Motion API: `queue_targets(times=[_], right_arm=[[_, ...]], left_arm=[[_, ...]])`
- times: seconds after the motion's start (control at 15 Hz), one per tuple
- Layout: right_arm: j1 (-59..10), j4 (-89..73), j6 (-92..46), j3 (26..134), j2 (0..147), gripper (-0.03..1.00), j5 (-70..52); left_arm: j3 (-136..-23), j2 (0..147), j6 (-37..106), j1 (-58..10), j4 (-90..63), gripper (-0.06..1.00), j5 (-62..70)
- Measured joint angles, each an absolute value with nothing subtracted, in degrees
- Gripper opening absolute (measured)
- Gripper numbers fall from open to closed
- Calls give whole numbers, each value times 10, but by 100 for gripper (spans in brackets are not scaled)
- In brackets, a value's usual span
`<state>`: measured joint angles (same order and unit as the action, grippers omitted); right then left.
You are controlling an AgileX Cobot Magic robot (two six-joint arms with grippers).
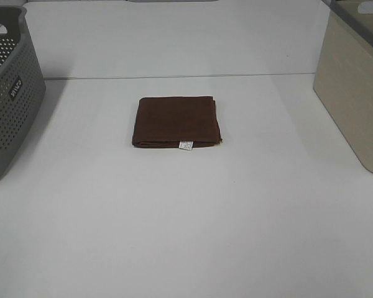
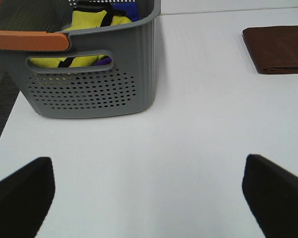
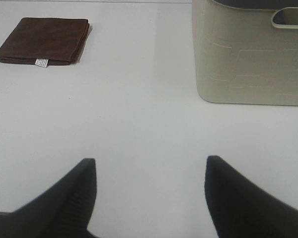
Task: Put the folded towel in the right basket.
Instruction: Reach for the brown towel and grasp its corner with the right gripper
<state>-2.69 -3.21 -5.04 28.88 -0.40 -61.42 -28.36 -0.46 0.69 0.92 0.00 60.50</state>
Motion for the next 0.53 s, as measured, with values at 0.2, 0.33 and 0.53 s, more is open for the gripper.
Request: queue_targets(times=[0.2, 0.33, 0.53], right_arm=[[-27, -32, -50, 289, -4, 61, -614], [-27, -32, -50, 289, -4, 61, -614], [-27, -32, -50, 289, -4, 61, -614]], left_arm=[[-284, -5, 7, 9, 0, 97, 605], [-284, -5, 7, 9, 0, 97, 605], [-284, -5, 7, 9, 0, 97, 605]])
